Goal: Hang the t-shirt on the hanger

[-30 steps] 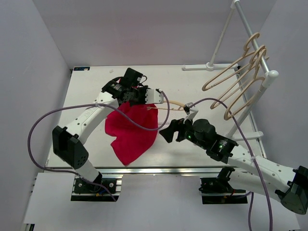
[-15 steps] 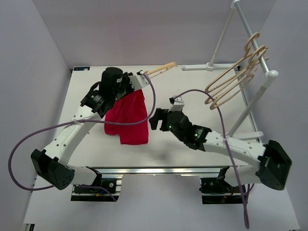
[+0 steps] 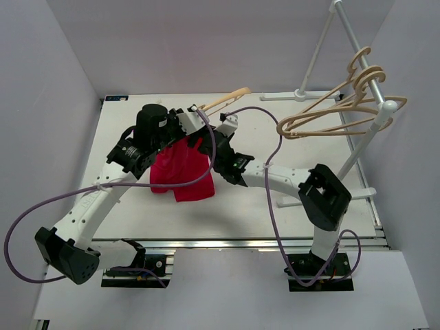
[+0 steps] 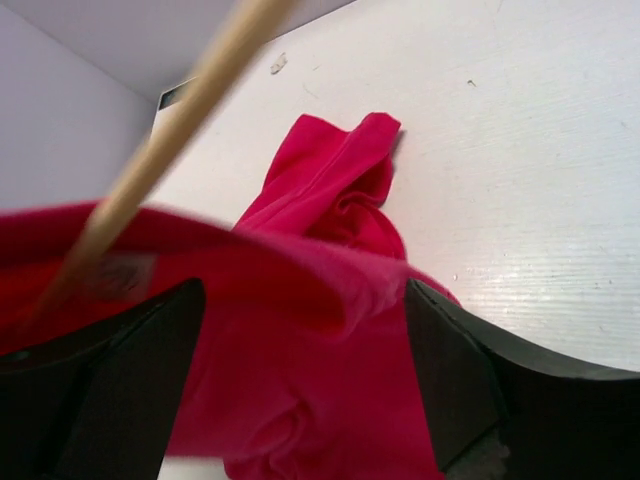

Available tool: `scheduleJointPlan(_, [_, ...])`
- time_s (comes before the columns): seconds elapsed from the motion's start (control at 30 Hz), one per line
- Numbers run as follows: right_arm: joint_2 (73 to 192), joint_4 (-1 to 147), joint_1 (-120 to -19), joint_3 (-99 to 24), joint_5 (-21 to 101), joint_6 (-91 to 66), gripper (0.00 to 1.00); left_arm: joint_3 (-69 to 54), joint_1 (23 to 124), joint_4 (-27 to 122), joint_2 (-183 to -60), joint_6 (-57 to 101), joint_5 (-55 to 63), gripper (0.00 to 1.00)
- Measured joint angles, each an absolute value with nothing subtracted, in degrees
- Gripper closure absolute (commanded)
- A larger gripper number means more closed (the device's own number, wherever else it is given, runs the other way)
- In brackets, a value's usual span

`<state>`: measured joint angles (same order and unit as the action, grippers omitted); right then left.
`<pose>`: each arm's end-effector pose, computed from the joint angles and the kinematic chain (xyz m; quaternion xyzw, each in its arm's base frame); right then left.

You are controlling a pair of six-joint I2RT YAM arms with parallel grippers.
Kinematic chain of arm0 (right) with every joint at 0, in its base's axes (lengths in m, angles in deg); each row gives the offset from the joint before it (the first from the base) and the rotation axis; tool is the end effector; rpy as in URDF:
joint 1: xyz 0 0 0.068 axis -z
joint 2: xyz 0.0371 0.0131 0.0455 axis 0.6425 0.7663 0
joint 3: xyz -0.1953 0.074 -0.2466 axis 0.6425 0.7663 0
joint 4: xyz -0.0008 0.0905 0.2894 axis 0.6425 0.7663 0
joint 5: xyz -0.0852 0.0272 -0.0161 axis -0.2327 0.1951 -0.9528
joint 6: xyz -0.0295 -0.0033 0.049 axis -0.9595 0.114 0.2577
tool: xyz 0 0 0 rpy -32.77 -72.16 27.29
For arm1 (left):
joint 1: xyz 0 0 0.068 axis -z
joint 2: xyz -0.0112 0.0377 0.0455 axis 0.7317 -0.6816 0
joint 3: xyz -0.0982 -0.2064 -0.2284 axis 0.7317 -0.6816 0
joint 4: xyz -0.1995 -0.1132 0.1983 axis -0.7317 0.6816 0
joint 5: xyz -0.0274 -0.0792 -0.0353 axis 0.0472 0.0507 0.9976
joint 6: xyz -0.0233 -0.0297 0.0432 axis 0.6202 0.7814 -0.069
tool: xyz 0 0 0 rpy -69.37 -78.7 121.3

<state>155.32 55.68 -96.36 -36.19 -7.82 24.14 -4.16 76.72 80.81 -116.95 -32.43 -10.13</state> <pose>0.2875 0.3856 0.3076 0.1299 0.7525 0.2804 0.5817 0.2634 -0.1456 0.4462 0.4828 0.6958 0.1042 0.5214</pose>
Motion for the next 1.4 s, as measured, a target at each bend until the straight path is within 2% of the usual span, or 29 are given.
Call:
scheduleJointPlan(0.07, [157.27,55.79,-95.07,-37.24,-7.27,25.82,0.19,-4.16,76.70,80.79,-116.36,-32.08,-9.91,1.00])
scheduleJointPlan(0.17, [159.32,56.60,-93.56,-37.33,-7.30,28.47,0.28,-4.16,76.31,80.74,-115.55,-31.60,-9.67,1.00])
scheduleJointPlan(0.2, [159.93,56.75,-93.06,-37.33,-7.21,29.36,0.38,-4.16,76.15,80.72,-115.42,-31.44,-9.67,1.00])
scheduleJointPlan(0.27, [160.90,56.99,-92.06,-37.28,-6.86,30.46,0.53,-4.16,75.85,80.72,-115.33,-31.11,-9.67,1.00])
scheduleJointPlan(0.3, [161.31,56.97,-91.57,-37.28,-6.64,30.76,0.77,-4.16,75.63,80.77,-115.36,-31.03,-9.65,1.00])
scheduleJointPlan(0.33, [161.60,56.95,-91.12,-37.22,-6.25,30.70,0.92,-4.18,75.41,80.79,-115.36,-31.03,-9.62,1.00])
scheduleJointPlan(0.37, [161.73,56.86,-90.63,-37.06,-5.94,30.80,1.00,-4.25,75.13,80.72,-115.33,-31.05,-9.60,1.00])
scheduleJointPlan(0.57, [160.55,50.59,-86.00,-31.73,-0.28,27.09,1.00,-4.84,70.65,81.55,-115.27,-31.16,-7.37,1.00])
scheduleJointPlan(0.73, [160.04,45.91,-77.59,-30.24,12.86,22.28,1.00,-6.37,62.82,84.83,-115.36,-31.99,2.92,1.00])
scheduleJointPlan(1.0, [164.00,46.44,-70.26,-41.52,30.54,18.63,1.00,-6.48,49.58,89.88,-118.85,-37.06,21.98,1.00])
scheduleJointPlan(1.17, [165.51,49.78,-68.49,-44.74,35.37,18.04,1.00,-7.26,48.66,89.57,-120.86,-40.08,23.58,1.00])
scheduleJointPlan(1.4, [165.18,56.66,-68.12,-45.28,37.42,16.18,1.00,-13.27,48.70,83.80,-121.04,-40.10,18.64,1.00])
